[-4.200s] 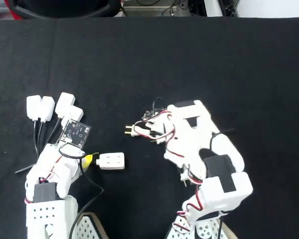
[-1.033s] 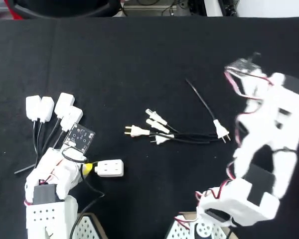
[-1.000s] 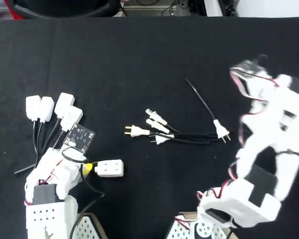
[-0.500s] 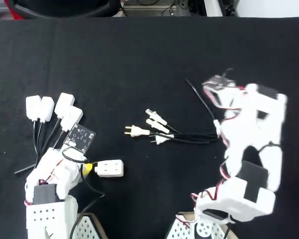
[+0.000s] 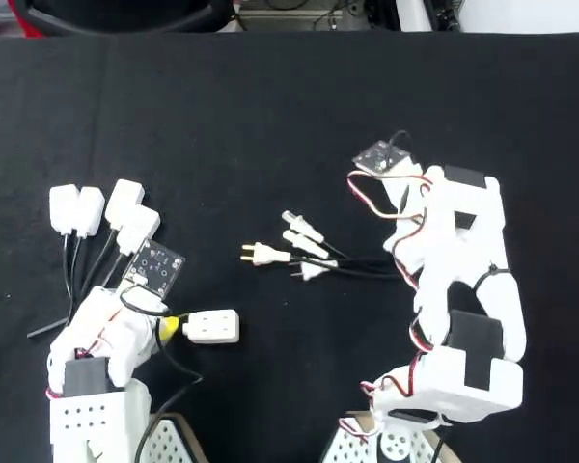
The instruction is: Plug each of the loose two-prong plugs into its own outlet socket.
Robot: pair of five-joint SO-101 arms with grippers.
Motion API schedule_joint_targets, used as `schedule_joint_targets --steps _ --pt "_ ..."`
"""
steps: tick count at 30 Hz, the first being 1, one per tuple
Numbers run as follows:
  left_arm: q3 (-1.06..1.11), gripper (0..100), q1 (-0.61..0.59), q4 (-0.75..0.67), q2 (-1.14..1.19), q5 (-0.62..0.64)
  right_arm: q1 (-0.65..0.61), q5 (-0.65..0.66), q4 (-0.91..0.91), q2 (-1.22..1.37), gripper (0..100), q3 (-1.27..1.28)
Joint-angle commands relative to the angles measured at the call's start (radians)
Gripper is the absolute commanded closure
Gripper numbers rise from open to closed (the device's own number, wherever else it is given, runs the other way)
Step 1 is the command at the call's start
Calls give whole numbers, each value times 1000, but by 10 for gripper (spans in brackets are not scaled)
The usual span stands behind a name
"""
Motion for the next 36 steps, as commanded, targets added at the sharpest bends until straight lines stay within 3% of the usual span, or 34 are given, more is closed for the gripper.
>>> schedule_joint_targets --steps 1,19,28,36 --pt "-5 680 1 2 -3 -6 69 -5 -32 -5 812 1" --pt "-5 680 1 2 -3 -6 92 44 -203 101 811 82" --pt "-5 680 1 2 -3 -6 167 48 -77 309 821 -213" --pt "-5 680 1 0 -3 -6 155 44 60 346 972 -348"
